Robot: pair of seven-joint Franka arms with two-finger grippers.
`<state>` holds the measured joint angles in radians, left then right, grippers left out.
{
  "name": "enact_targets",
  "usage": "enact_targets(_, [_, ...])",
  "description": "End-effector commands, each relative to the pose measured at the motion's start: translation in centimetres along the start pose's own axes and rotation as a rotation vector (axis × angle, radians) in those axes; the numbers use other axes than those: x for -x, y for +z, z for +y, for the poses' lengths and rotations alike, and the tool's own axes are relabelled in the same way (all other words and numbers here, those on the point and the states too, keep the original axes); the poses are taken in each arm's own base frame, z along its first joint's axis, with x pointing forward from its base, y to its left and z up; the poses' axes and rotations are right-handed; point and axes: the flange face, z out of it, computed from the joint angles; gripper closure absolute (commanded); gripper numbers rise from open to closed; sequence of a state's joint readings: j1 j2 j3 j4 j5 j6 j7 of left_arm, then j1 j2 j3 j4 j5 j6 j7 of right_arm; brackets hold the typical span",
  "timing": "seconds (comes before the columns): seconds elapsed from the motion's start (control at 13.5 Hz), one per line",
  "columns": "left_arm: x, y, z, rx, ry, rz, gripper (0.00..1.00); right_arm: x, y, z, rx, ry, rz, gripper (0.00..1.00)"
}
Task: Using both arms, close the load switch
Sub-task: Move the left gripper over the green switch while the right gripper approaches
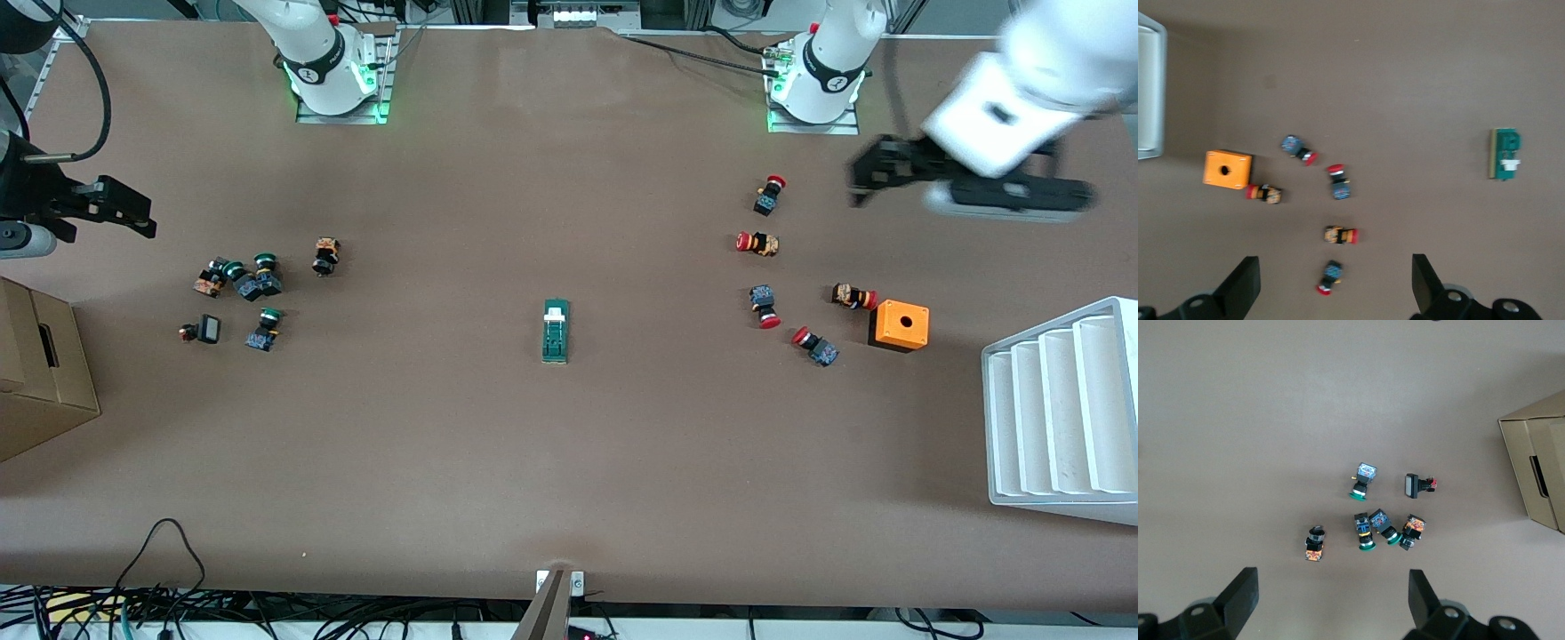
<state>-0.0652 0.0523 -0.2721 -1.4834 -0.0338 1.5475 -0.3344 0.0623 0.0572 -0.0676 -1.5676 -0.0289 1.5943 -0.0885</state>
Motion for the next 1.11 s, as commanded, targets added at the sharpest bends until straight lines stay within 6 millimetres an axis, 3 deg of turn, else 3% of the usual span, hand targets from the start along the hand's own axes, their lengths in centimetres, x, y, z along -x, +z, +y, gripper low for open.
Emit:
enact_targets(0.0, [0.2, 1.2, 4.7, 0.037, -0.016, 0.031, 0.0, 0.0, -0.5, 0.3, 0.015, 0.013, -0.003, 0.01])
enact_targets(0.22, [0.7, 3.3, 10.2, 0.076, -0.041, 0.067, 0.0, 0.1, -0.3, 1.3, 0.014, 0.027, -0.01, 0.01])
enact_targets(0.45, [1.5, 7.0, 15.5, 0.079, -0.036, 0.163, 0.0, 0.2, 0.1, 3.7, -0.001, 0.068, -0.012, 0.01])
enact_targets(0.59, [2.5, 10.1, 18.4, 0.064, -0.053, 0.224, 0.0, -1.1, 2.6, 4.6, -0.005, 0.044, -0.044, 0.01])
enact_targets(0.89, [6.3, 17.0, 24.5, 0.043, -0.122, 0.334, 0.0, -6.7, 5.3, 6.1, -0.07, 0.03, 0.0, 0.01])
enact_targets(1.04, [8.3, 21.4, 27.1, 0.032, -0.144, 0.414, 0.0, -10.2, 7.2, 6.1, -0.108, 0.038, 0.033, 0.01])
